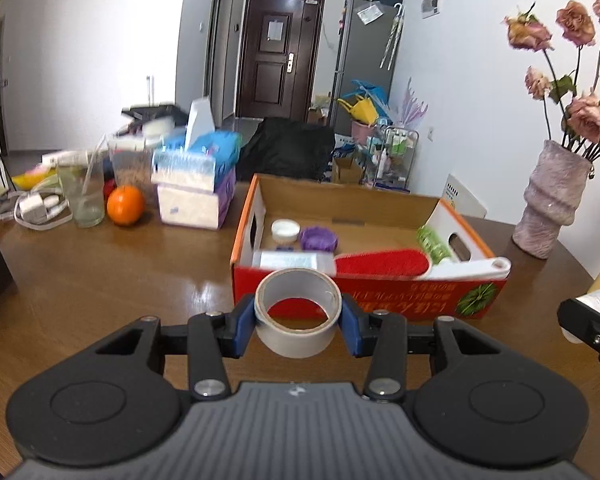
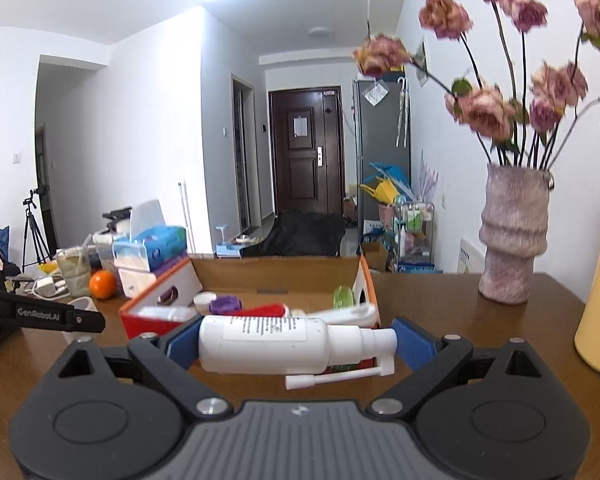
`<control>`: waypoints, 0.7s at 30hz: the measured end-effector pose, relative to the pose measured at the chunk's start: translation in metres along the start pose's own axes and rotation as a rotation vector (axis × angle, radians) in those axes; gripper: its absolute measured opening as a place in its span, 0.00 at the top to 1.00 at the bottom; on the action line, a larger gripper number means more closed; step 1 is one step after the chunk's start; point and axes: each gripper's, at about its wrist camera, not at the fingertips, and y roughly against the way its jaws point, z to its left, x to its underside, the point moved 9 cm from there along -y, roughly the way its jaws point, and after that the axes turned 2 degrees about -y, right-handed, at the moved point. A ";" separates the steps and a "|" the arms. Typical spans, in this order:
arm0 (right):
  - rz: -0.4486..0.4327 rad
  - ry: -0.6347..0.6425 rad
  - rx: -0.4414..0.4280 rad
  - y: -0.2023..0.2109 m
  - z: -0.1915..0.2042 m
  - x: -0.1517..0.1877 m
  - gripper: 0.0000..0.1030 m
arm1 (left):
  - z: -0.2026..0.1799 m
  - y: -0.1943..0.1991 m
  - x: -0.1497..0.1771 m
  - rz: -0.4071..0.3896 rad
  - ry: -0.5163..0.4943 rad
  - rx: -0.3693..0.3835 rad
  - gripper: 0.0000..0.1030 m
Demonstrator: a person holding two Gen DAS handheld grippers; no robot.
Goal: Organize rigid objects
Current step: 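Carry the nasal spray in the right tool while the left tool carries the tape roll over the box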
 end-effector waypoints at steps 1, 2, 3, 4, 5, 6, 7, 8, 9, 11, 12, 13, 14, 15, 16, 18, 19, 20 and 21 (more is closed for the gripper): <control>-0.005 0.005 0.001 0.001 0.002 -0.005 0.05 | -0.002 0.003 -0.006 -0.004 -0.005 -0.008 0.57; -0.010 0.009 0.000 0.002 0.003 -0.011 0.05 | -0.003 0.005 -0.013 -0.008 -0.009 -0.016 0.57; -0.014 0.013 -0.001 0.003 0.005 -0.016 0.05 | -0.005 0.007 -0.020 -0.010 -0.014 -0.017 0.57; -0.018 0.015 -0.003 0.003 0.007 -0.022 0.05 | -0.006 0.008 -0.025 -0.011 -0.016 -0.019 0.57; -0.022 0.014 -0.005 0.004 0.008 -0.028 0.05 | -0.007 0.009 -0.031 -0.012 -0.020 -0.022 0.57; -0.025 0.011 -0.008 0.004 0.009 -0.034 0.05 | -0.009 0.011 -0.037 -0.013 -0.023 -0.025 0.57; -0.029 0.006 -0.014 0.005 0.010 -0.041 0.05 | -0.011 0.013 -0.043 -0.012 -0.026 -0.026 0.57; -0.030 -0.001 -0.019 0.004 0.011 -0.046 0.05 | -0.012 0.014 -0.048 -0.013 -0.028 -0.024 0.57; -0.029 -0.008 -0.023 0.004 0.012 -0.051 0.05 | -0.015 0.015 -0.053 -0.015 -0.032 -0.023 0.57; -0.024 -0.025 -0.032 0.001 0.014 -0.063 0.05 | -0.019 0.014 -0.062 -0.011 -0.049 -0.035 0.57; -0.023 -0.029 -0.034 -0.001 0.014 -0.068 0.05 | -0.021 0.013 -0.066 -0.008 -0.053 -0.039 0.57; -0.022 -0.036 -0.031 -0.003 0.014 -0.074 0.05 | -0.023 0.012 -0.071 -0.008 -0.055 -0.041 0.57; -0.020 -0.043 -0.028 -0.006 0.014 -0.078 0.05 | -0.023 0.011 -0.074 -0.008 -0.054 -0.043 0.57; -0.019 -0.049 -0.027 -0.008 0.013 -0.083 0.05 | -0.024 0.009 -0.079 -0.008 -0.053 -0.044 0.57; -0.021 -0.053 -0.030 -0.010 0.013 -0.089 0.05 | -0.025 0.008 -0.084 -0.009 -0.050 -0.046 0.57; -0.021 -0.054 -0.023 -0.017 0.014 -0.100 0.06 | -0.025 0.003 -0.092 -0.008 -0.052 -0.062 0.57; -0.022 -0.053 -0.015 -0.022 0.014 -0.106 0.05 | -0.025 -0.001 -0.097 -0.002 -0.053 -0.072 0.57; -0.018 -0.054 -0.010 -0.027 0.013 -0.111 0.06 | -0.025 -0.006 -0.100 0.005 -0.052 -0.078 0.57; -0.012 -0.055 -0.009 -0.032 0.012 -0.114 0.06 | -0.024 -0.012 -0.104 0.014 -0.048 -0.085 0.57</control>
